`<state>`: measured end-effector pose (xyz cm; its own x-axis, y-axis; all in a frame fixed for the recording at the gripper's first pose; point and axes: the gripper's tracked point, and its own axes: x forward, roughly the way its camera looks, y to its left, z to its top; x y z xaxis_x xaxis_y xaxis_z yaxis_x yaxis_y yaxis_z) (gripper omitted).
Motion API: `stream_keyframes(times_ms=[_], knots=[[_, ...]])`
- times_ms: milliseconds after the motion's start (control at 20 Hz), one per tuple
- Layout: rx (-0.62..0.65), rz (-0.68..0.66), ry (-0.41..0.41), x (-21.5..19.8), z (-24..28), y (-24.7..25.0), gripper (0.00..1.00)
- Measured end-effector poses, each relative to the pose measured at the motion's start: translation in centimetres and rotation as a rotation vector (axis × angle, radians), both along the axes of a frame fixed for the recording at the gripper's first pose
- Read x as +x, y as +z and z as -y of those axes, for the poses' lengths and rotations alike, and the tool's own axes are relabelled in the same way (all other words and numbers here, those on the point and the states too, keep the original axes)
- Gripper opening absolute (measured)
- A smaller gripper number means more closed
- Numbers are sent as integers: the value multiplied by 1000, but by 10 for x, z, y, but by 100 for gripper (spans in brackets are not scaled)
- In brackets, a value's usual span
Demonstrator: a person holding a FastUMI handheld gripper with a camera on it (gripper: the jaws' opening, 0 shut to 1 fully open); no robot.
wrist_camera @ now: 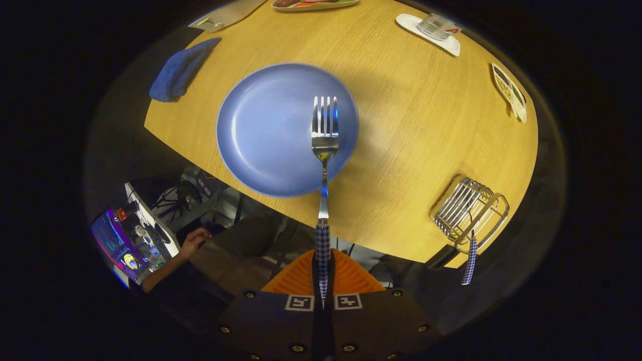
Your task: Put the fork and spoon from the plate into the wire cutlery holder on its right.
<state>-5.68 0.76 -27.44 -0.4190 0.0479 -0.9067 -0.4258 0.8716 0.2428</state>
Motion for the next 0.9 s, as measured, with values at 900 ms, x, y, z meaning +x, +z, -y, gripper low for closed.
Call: stream_keyframes(times_ms=[900], knots=[[-149, -169, -136, -18, 165, 50, 1]])
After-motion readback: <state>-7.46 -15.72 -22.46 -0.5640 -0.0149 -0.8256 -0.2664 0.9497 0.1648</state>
